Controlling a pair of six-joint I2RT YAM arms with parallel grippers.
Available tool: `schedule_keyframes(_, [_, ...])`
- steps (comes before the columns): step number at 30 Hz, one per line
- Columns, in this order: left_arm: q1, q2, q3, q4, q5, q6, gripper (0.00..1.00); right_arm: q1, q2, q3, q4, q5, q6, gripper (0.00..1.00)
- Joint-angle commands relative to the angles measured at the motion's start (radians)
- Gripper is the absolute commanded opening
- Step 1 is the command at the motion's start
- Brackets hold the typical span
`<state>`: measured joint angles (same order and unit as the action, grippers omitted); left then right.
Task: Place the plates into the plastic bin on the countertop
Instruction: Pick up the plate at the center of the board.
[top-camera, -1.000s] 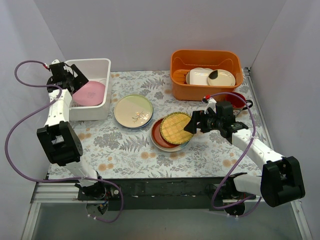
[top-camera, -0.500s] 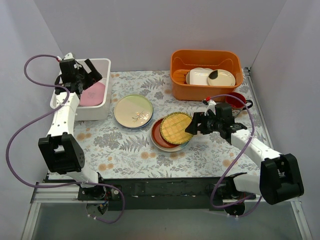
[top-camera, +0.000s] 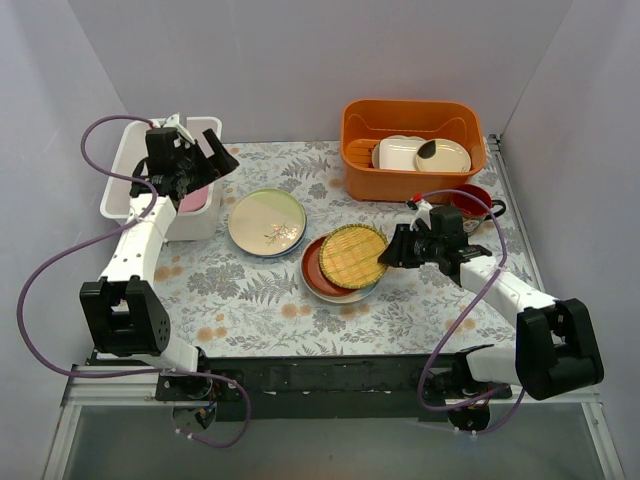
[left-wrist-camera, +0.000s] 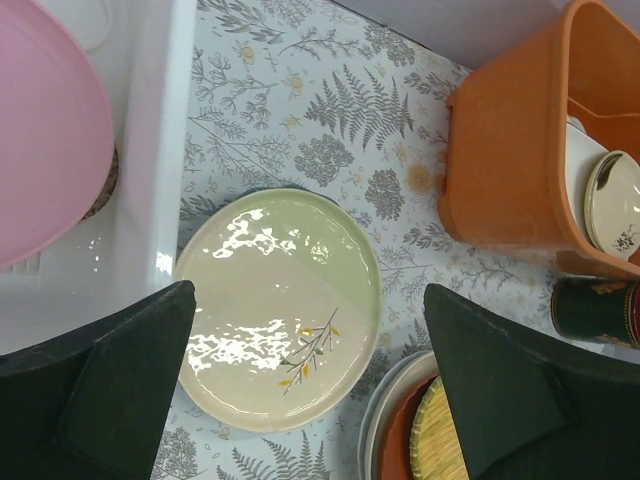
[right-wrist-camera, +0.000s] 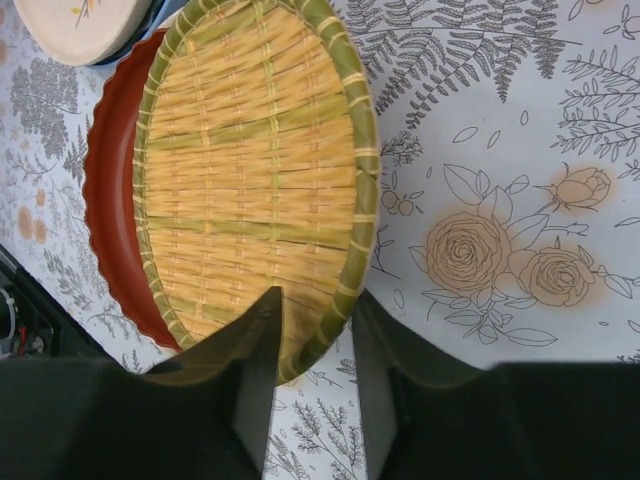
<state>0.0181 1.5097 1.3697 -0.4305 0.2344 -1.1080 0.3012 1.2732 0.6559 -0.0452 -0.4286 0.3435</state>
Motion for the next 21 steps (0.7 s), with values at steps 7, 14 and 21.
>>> schedule_keyframes(7, [-0.101,-0.062,-0.064,0.072,0.065,0.008,0.98,-0.010,0.025,-0.012,0.036,-0.010,0.025,0.01])
schedule_keyframes(14, [-0.138,-0.051,-0.092,0.096,0.106,0.020,0.98,-0.014,0.006,-0.004,0.027,0.005,0.025,0.01])
schedule_keyframes(21, [-0.156,-0.043,-0.129,0.151,0.216,0.054,0.98,-0.016,0.008,0.007,0.025,-0.002,0.028,0.01])
